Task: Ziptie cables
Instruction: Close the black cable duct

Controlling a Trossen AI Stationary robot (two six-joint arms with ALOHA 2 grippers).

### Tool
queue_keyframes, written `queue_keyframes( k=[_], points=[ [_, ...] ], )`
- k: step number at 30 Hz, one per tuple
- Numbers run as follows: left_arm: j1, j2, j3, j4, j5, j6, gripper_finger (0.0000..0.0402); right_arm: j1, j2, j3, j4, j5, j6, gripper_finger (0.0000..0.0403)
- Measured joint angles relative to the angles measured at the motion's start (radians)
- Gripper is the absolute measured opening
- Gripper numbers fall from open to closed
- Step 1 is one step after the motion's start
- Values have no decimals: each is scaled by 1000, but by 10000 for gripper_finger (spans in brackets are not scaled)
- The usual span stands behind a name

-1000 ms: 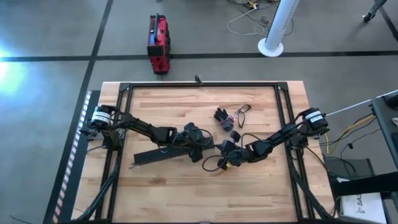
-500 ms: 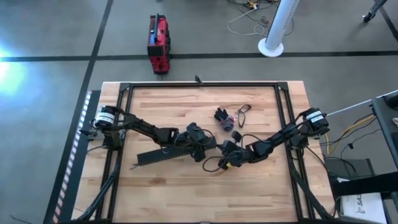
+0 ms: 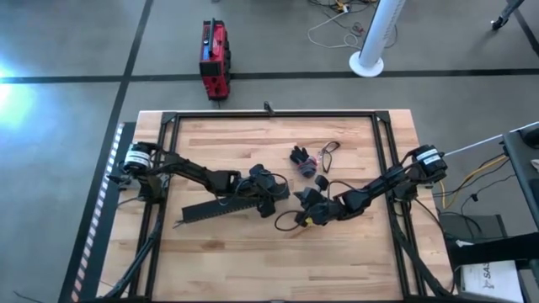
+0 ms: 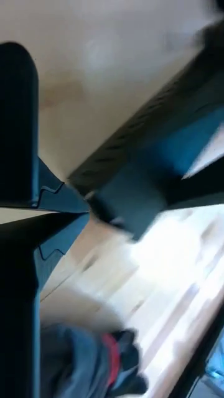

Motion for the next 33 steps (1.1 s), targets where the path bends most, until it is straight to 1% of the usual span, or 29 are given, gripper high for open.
queue_keyframes(
  k=[2, 5, 8, 11, 15, 18, 21, 25, 30, 32, 33],
  points=[
    [0, 1, 0, 5, 0, 1, 219, -2, 1, 3, 63, -14, -11, 0],
    [0, 1, 0, 14, 1, 1, 226, -2, 7, 11, 117, -76, -73, 0],
    [0, -4, 0, 15, 3, 2, 243, -1, 7, 18, 119, -78, -85, 0],
    [0, -26, 0, -1, 3, 2, 258, -2, 7, 17, 108, -56, -85, 0],
    [-1, -89, 1, -64, 3, 2, 274, 0, 6, 17, 100, -52, -85, 0],
    [-2, -167, 1, -150, 14, -3, 284, 0, 6, 17, 101, -52, -94, 0],
    [-5, -265, 1, -310, 35, -27, 286, -2, 0, 18, 106, -53, -123, 0],
    [-19, -399, 2, -600, 37, -77, 279, -18, -1, 49, 108, -52, -213, 0],
    [-56, -541, 2, -961, 40, -204, 272, -31, -1, 99, 113, -52, -255, 0],
    [-79, -586, 1, -1072, 69, -260, 274, -34, -1, 109, 129, -57, -284, 0],
    [-92, -603, 0, -1117, 86, -290, 275, -35, -1, 115, 139, -77, -310, 0]
  ],
)
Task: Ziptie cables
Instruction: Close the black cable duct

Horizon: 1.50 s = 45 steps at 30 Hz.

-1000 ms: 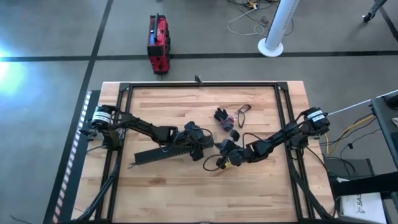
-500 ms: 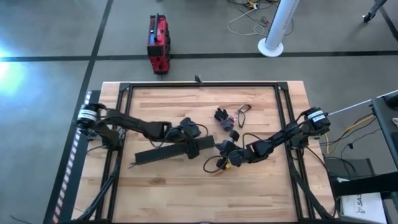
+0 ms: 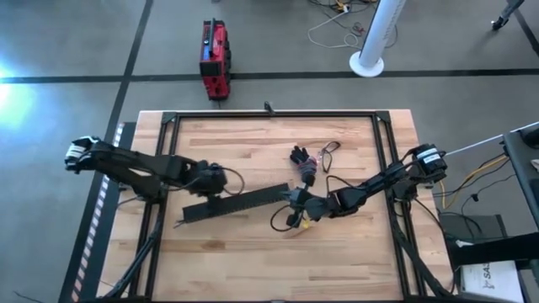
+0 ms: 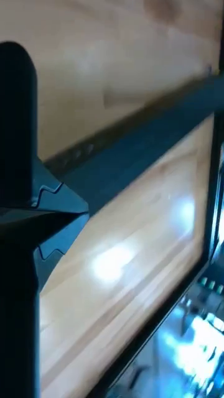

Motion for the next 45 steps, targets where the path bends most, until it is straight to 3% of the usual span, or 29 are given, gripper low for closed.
queue_keyframes(
  k=[5, 11, 20, 28, 33, 42, 45],
  points=[
    [-76, -71, -10, -142, 46, -106, 281, -23, 0, 19, 54, -163, -100, 14],
    [-159, -101, -26, -305, 57, -238, 283, -55, 4, 40, 60, -259, -102, 88],
    [-203, -99, -207, -118, 84, -260, 284, -62, 100, 98, 73, -296, -107, 205],
    [-204, -94, -315, -14, 88, -260, 273, -63, 183, 199, 61, -348, -164, 252],
    [-205, -95, -362, 167, 66, -210, 271, -78, 210, 258, 65, -353, -199, 264],
    [-202, -19, -475, 882, -151, 57, 250, -88, 220, 358, -93, -382, -241, 263],
    [-200, 13, -450, 906, -157, 64, 239, -94, 220, 377, -117, -434, -249, 260]
  ],
)
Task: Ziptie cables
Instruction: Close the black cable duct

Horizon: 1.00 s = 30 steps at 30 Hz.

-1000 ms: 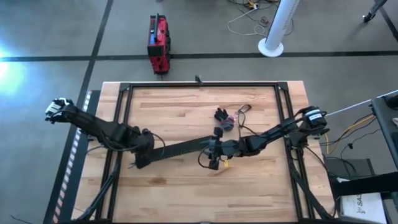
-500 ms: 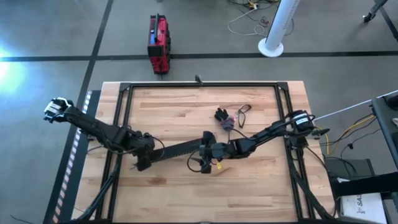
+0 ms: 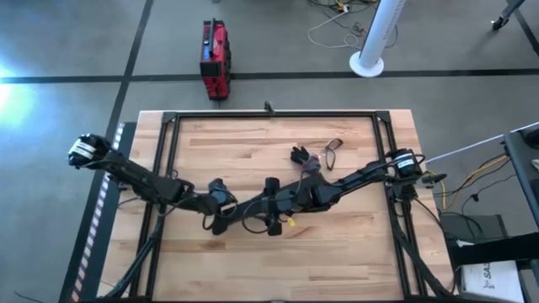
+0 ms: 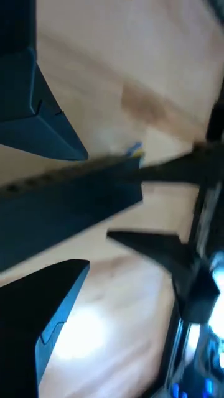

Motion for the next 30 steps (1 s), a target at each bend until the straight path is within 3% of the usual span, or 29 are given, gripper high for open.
queue_keyframes(
  k=[3, 10, 14, 18, 23, 30],
  points=[
    [0, 12, 81, -138, 32, -28, 228, -17, 0, 4, -5, -112, 1, 260],
    [-3, -1, 335, -816, 168, -202, 202, -82, 38, 52, 28, -243, -3, 264],
    [-20, -5, 396, -981, 222, -317, 193, -109, 131, 145, 17, -326, -4, 261],
    [-73, -4, 364, -969, 250, -390, 199, -116, 214, 250, -42, -335, -43, 273],
    [-158, 9, 256, -899, 252, -556, 234, -120, 260, 328, -122, -389, -72, 295],
    [-212, 22, 56, -468, 177, -588, 293, -134, 271, 336, -139, -442, -73, 303]
  ],
)
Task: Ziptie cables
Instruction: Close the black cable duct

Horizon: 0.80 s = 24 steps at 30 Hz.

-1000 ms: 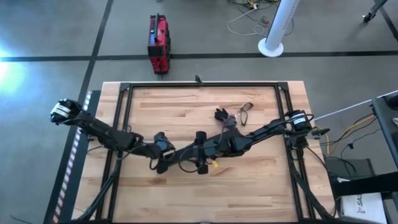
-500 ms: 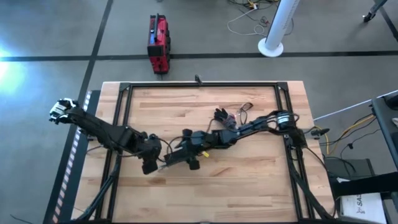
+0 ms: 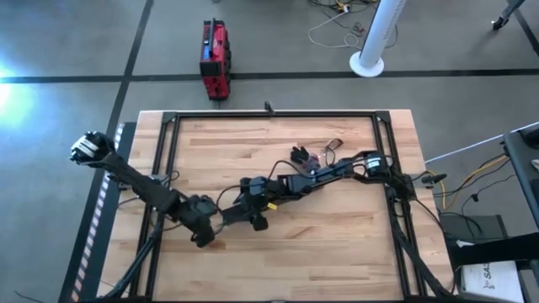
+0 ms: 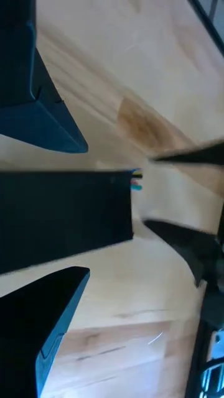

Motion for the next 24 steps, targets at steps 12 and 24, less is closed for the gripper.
queue_keyframes(
  k=[12, 24],
  points=[
    [-4, 50, -138, 295, -157, 39, 312, -17, 49, 0, 17, -35, 40, 274],
    [0, 61, -145, 352, -405, 212, 313, -17, 49, -1, 56, -33, 49, 257]
  ],
)
